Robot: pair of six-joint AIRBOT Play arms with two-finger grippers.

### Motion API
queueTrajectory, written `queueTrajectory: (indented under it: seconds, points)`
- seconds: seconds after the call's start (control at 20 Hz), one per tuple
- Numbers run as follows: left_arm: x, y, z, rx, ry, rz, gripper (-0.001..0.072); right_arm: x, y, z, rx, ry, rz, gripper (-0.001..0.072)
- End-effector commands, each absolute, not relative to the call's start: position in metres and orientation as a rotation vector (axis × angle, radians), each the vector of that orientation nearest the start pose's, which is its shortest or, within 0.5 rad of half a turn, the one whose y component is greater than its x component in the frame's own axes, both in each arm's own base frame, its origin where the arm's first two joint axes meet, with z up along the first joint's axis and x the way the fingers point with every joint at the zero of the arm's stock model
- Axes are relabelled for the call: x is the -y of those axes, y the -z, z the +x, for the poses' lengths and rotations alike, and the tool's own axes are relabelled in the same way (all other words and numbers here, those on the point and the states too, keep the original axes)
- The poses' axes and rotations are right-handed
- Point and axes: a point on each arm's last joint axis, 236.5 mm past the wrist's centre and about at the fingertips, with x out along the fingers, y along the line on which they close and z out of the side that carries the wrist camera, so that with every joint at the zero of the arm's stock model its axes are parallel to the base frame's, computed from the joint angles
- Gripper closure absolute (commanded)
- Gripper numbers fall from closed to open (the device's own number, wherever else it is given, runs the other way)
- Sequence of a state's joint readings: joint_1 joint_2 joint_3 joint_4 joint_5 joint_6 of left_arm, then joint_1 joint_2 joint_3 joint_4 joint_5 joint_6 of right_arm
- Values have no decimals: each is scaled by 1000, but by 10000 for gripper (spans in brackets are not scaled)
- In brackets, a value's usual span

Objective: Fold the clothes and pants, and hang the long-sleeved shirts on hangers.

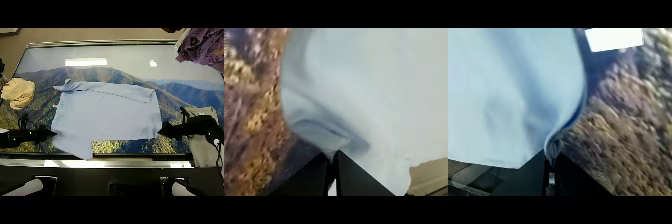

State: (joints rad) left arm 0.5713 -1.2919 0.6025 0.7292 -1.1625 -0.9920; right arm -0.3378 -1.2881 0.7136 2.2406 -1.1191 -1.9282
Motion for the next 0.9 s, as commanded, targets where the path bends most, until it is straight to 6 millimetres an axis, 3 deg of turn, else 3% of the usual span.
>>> queueTrajectory:
  seconds: [0.0,0.05,0.15,0.25,0.35,0.4,0.5,0.6,0.7,0.85]
  points:
    - [9,36,337,-1181,265,-830,694,-65,39,340,-1305,-335,605,677]
    - [8,10,358,-1125,278,-785,693,-73,16,362,-1248,-356,551,677]
    - [2,-62,403,-978,296,-682,694,-84,-50,411,-1087,-366,451,677]
    - [-11,-148,436,-818,270,-551,694,-86,-142,451,-887,-363,381,677]
    - [-30,-246,449,-642,196,-407,694,-84,-234,460,-720,-375,341,677]
    - [-41,-296,444,-552,139,-335,694,-81,-284,455,-629,-372,301,677]
    - [-61,-386,415,-380,14,-223,694,-74,-371,425,-460,-354,217,677]
    - [-71,-456,366,-227,-97,-145,694,-66,-441,376,-306,-314,157,677]
    - [-68,-495,313,-115,-164,-112,693,-60,-487,317,-174,-278,130,677]
    - [-55,-515,244,-27,-214,-76,693,-49,-523,235,-48,-209,122,677]
